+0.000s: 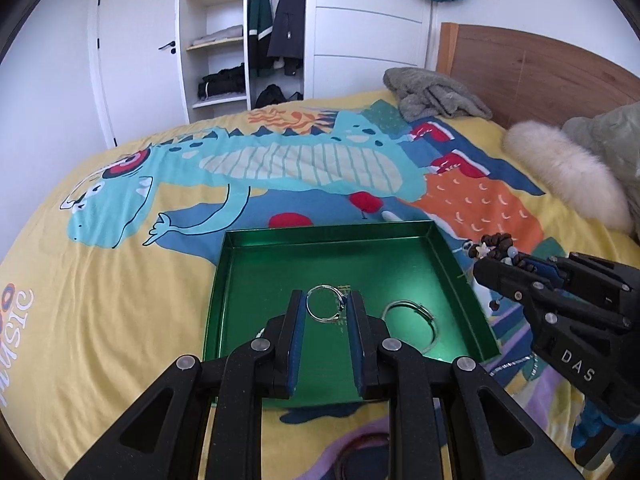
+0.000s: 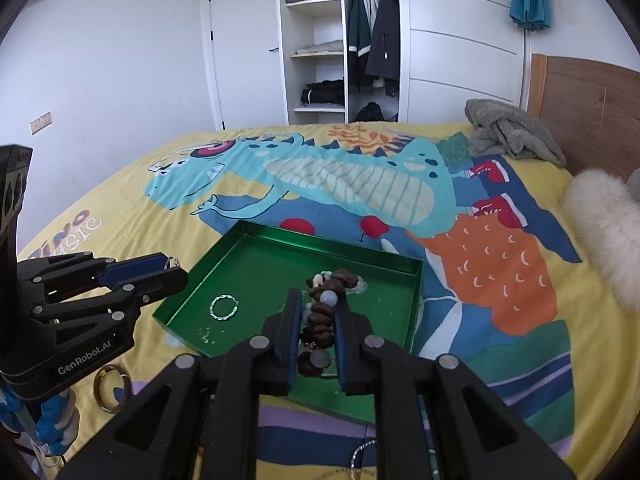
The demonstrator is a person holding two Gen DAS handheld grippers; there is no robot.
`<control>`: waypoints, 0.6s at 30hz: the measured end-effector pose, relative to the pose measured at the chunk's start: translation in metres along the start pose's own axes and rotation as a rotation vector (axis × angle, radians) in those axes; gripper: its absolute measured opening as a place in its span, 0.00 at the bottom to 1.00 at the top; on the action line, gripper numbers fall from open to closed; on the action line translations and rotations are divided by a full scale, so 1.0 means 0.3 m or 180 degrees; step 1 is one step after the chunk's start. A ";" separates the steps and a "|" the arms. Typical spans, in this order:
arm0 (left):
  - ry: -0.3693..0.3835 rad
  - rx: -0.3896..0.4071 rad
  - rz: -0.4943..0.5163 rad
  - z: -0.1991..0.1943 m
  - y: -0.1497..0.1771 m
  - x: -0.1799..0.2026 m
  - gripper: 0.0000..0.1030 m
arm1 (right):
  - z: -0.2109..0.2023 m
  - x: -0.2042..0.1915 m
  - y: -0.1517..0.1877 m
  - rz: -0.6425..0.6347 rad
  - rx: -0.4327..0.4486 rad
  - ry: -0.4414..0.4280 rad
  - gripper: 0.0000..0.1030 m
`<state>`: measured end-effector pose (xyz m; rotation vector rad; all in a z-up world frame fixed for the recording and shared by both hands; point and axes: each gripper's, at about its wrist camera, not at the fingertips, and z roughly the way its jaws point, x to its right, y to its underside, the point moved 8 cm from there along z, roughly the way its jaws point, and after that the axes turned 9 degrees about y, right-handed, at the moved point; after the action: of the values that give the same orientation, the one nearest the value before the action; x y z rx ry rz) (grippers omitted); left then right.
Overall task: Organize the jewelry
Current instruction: 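Carry the beaded bracelet into the green tray and release it while the left tool releases the ring there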
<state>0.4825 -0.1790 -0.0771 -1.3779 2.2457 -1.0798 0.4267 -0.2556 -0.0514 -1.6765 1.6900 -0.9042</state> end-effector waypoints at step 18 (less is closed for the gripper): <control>-0.0546 -0.0630 -0.0479 0.443 0.061 -0.268 0.20 | 0.514 0.017 0.117 0.0008 -0.0664 0.0043 0.14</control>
<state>0.5891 -0.1645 -0.1906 -1.6739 2.2000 -0.7643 0.5286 -0.2710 -0.1713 -1.8050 1.8484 -0.7609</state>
